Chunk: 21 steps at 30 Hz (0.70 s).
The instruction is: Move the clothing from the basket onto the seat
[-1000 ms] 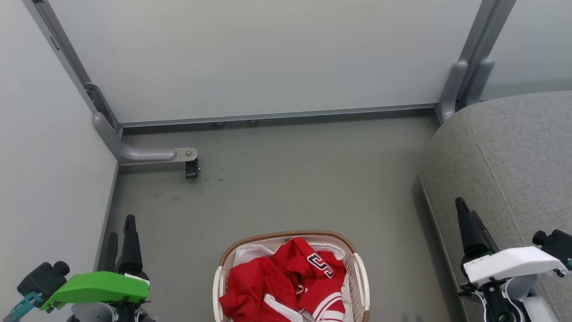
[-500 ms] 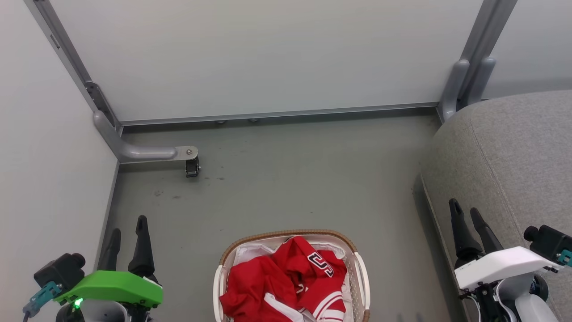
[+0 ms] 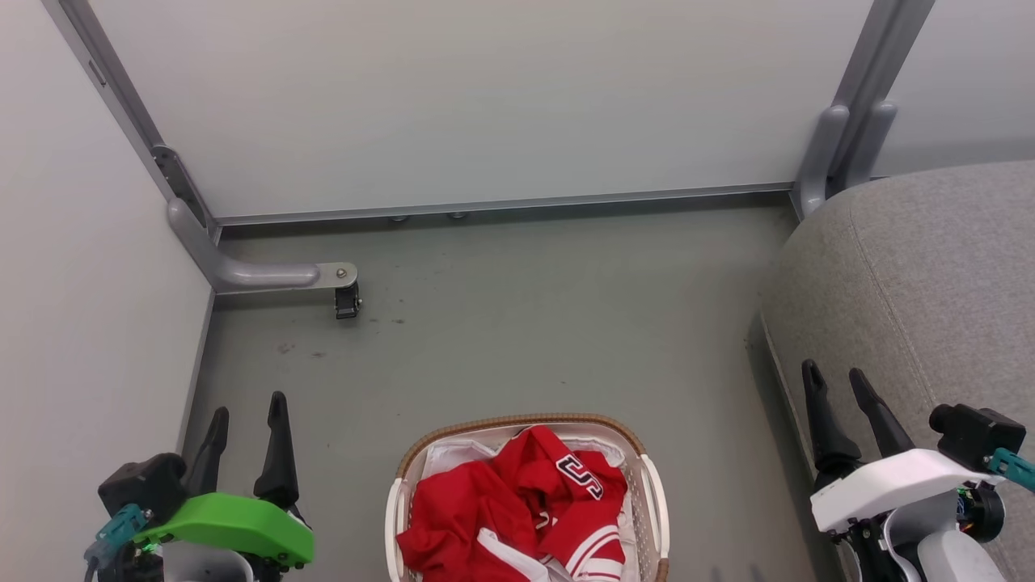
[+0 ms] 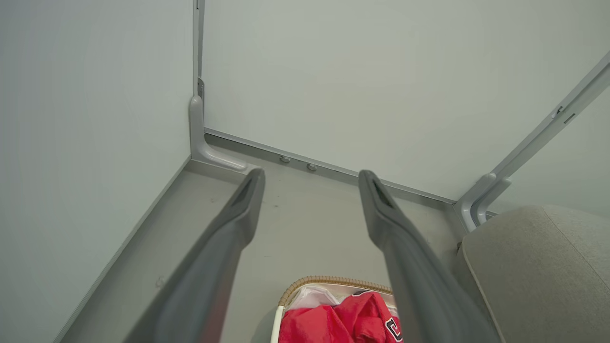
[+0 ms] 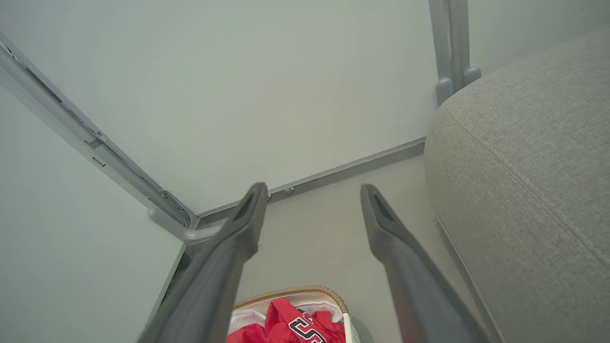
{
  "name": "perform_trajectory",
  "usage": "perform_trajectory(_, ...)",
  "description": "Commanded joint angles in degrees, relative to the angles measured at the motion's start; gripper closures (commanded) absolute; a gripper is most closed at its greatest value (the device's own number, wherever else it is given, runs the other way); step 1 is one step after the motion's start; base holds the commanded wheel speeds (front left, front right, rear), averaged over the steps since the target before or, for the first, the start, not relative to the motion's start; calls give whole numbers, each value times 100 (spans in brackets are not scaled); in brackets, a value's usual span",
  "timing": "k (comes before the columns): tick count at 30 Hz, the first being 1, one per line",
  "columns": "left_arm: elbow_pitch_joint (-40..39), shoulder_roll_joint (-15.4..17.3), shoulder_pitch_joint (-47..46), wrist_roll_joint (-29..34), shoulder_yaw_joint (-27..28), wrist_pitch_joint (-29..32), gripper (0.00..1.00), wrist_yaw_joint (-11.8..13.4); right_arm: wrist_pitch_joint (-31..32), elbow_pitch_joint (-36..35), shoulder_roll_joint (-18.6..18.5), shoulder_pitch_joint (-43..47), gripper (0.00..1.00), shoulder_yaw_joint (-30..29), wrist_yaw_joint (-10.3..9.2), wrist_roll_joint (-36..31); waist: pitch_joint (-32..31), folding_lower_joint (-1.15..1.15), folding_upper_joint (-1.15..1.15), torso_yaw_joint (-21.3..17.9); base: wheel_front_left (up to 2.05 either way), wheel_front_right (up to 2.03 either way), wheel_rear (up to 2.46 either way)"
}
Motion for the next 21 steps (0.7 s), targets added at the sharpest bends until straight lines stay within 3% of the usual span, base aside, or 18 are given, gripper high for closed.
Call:
perform_trajectory(1,-64,79,27,191,-38,-70,0,36,-68,-78,-35,-44,0,10,1,-183,-1,-1,0,1,0,0,0)
perform_trajectory(21,-171,105,115,1246,-215,-351,0,188,-352,-79,-11,33,0,41,2,-1448,-10,-1,0,19,0,0,0)
